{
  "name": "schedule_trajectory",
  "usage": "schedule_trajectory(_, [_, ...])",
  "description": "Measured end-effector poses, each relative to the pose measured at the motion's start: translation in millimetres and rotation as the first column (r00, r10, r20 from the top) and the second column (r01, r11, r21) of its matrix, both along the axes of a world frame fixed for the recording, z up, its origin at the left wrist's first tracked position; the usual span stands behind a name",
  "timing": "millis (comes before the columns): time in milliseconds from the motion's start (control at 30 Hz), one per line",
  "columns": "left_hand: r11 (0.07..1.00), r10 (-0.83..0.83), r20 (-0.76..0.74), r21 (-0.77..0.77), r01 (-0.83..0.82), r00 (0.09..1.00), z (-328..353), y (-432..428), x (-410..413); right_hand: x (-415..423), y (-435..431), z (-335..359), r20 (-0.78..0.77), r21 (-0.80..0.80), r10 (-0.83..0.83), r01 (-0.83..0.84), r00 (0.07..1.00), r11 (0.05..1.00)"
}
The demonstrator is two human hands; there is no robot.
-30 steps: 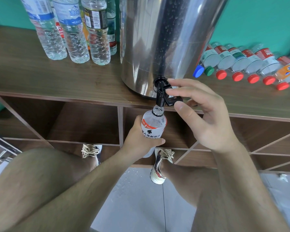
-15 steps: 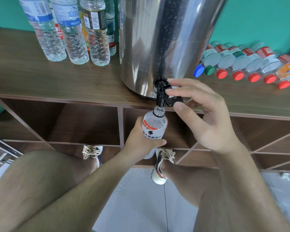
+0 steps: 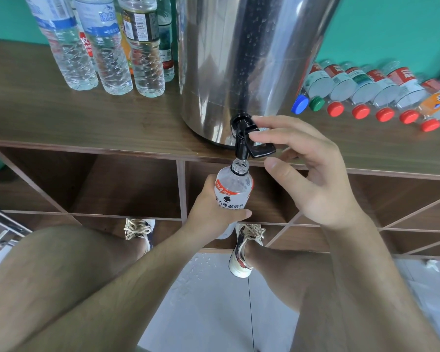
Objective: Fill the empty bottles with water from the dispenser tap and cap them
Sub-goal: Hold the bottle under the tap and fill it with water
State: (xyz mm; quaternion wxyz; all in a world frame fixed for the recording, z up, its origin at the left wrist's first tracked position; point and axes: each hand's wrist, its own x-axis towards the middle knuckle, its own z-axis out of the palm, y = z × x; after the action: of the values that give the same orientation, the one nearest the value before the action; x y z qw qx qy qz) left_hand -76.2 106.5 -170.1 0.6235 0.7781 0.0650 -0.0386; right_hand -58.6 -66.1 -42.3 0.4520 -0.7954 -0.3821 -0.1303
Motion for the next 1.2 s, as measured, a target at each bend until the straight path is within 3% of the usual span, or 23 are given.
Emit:
schedule_trajectory(267, [1.0,0.0,-0.005,-0.006,0.0,1.0,1.8,0.0,0.6,-1.3,3.2,-0.5,0.051,0.002,-0.039,0.039,0.998,0.999])
schedule_trajectory(1200, [1.0,-0.006,-0.015,-0.02,0.006,1.0,0.9,1.6,-1.1,0.0,0.5,-1.3,0.022,0.006,-0.01,0.01,1.0,1.0])
